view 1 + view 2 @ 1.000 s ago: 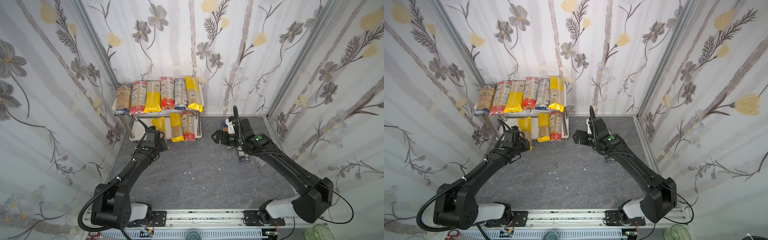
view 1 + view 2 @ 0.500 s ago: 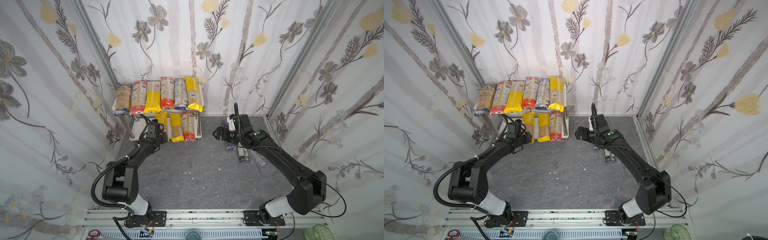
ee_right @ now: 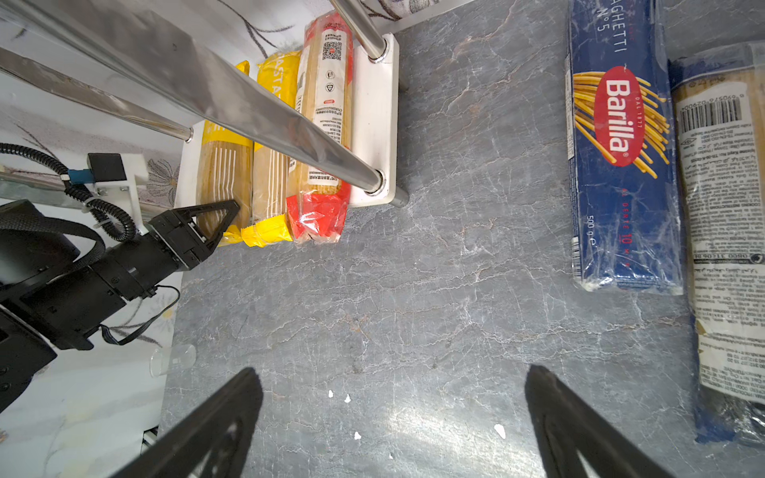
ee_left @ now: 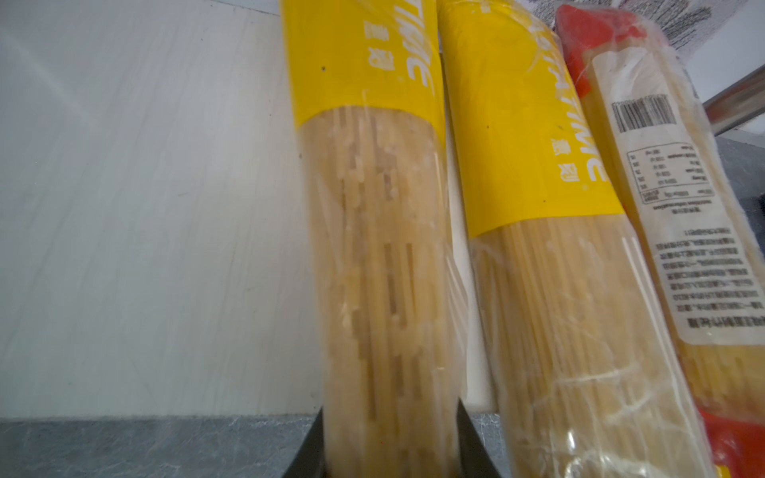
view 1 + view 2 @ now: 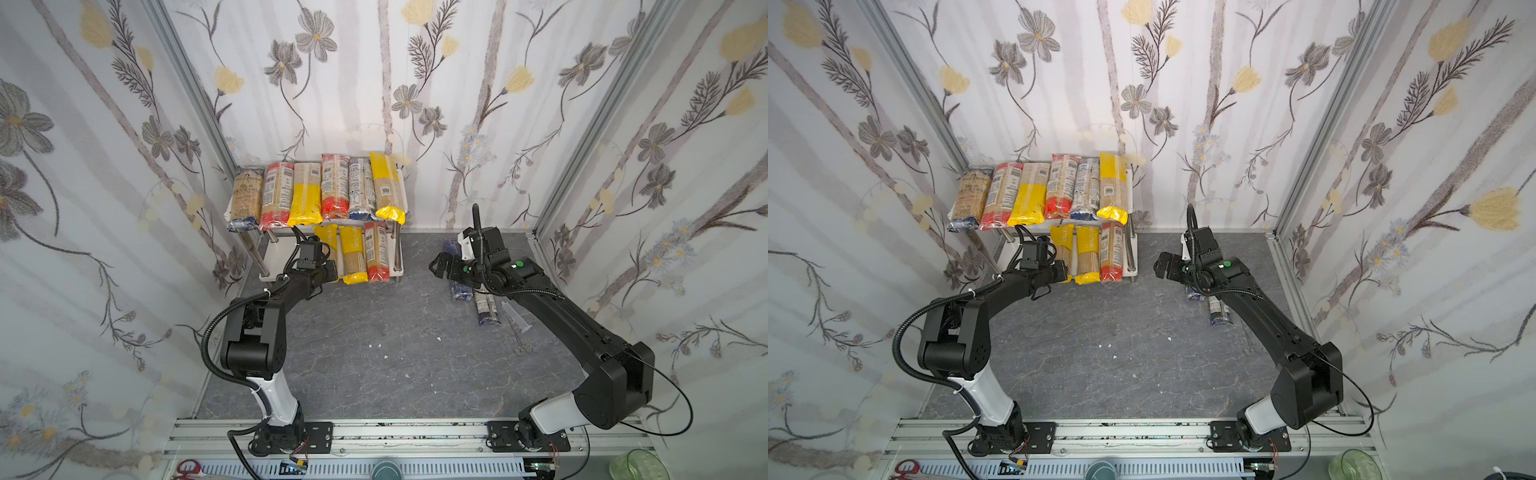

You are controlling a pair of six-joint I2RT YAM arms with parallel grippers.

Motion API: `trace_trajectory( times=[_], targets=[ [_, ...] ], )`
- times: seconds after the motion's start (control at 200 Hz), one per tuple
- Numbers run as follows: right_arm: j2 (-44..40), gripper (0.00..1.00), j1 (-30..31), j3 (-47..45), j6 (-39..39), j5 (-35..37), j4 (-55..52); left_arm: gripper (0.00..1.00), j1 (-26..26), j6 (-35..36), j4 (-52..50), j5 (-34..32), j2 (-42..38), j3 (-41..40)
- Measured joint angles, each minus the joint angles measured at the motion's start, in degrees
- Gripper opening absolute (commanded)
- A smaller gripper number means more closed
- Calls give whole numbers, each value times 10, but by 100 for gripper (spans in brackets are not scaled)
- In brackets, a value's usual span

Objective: Arrange pasta packages on shelves
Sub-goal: Place the pasta bag on the shelf.

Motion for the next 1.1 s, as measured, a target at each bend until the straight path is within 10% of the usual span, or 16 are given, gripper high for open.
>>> trace_trajectory(
  times=[0.14,0.415,0.749,1.099],
  targets=[
    [-7,100,-2,0,0,4,-10,8,5,0,14,2,19,14],
    [-19,100,-6,0,0,15,-26,74,8,-2,41,6,34,23],
    [-23,100,-7,-7,0,17,-37,98,9,-14,70,-13,-38,-44],
    [-69,100,-1,-32,-2,19,-37,100,5,-37,80,-37,-174,-151]
  ],
)
